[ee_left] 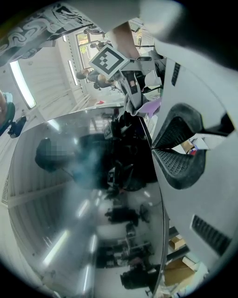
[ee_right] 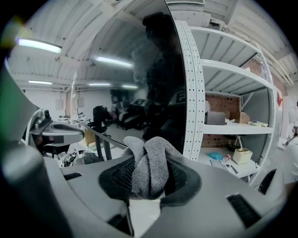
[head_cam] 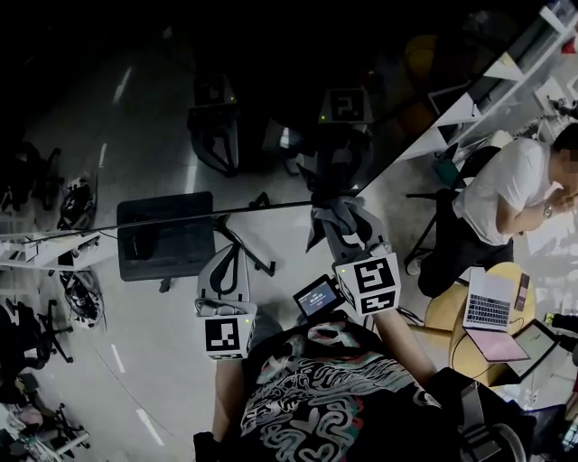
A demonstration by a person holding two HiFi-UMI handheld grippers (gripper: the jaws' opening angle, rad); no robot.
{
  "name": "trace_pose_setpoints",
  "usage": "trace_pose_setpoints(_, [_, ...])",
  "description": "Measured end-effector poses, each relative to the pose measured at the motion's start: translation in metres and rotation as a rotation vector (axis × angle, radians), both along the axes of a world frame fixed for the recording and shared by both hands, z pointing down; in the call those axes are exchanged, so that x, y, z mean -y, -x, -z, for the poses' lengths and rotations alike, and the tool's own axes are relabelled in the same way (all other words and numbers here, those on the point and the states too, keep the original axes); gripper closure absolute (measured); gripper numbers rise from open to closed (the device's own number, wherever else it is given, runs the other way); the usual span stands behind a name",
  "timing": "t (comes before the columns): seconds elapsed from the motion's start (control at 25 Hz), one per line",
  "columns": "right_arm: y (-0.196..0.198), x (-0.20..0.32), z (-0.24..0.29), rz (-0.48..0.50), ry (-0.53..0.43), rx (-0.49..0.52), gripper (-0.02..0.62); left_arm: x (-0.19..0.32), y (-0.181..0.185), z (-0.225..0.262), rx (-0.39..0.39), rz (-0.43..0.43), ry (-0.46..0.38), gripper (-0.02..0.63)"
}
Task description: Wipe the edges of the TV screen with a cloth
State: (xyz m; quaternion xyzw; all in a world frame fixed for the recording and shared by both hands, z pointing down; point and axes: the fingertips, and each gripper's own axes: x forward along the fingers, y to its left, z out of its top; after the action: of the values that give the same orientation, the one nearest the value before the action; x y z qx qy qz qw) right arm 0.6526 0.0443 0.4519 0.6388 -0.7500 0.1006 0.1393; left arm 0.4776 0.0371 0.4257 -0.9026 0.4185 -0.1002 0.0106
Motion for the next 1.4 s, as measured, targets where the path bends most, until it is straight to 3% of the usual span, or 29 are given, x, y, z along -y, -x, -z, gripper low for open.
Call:
trace_pose_setpoints(0.44, [0.018,0.008,-0.001,0.039,0.005,0.012,0.446,-0.004,0.027,-0.010,0.082,0.041,0.021,0.589])
trace_pose_setpoints(0.84, [0.037,0.016,0.000,0.079,0.008,0.010,0.445,-0.010,0.061,-0.005,0.070,0.129,0.017,0.588])
trace_pose_setpoints(1.4, [0.060,0.022,0.001,0.115,0.013,0.011,0.445,-0.014,0.082,0.001,0.062,0.161,0.014,0.588])
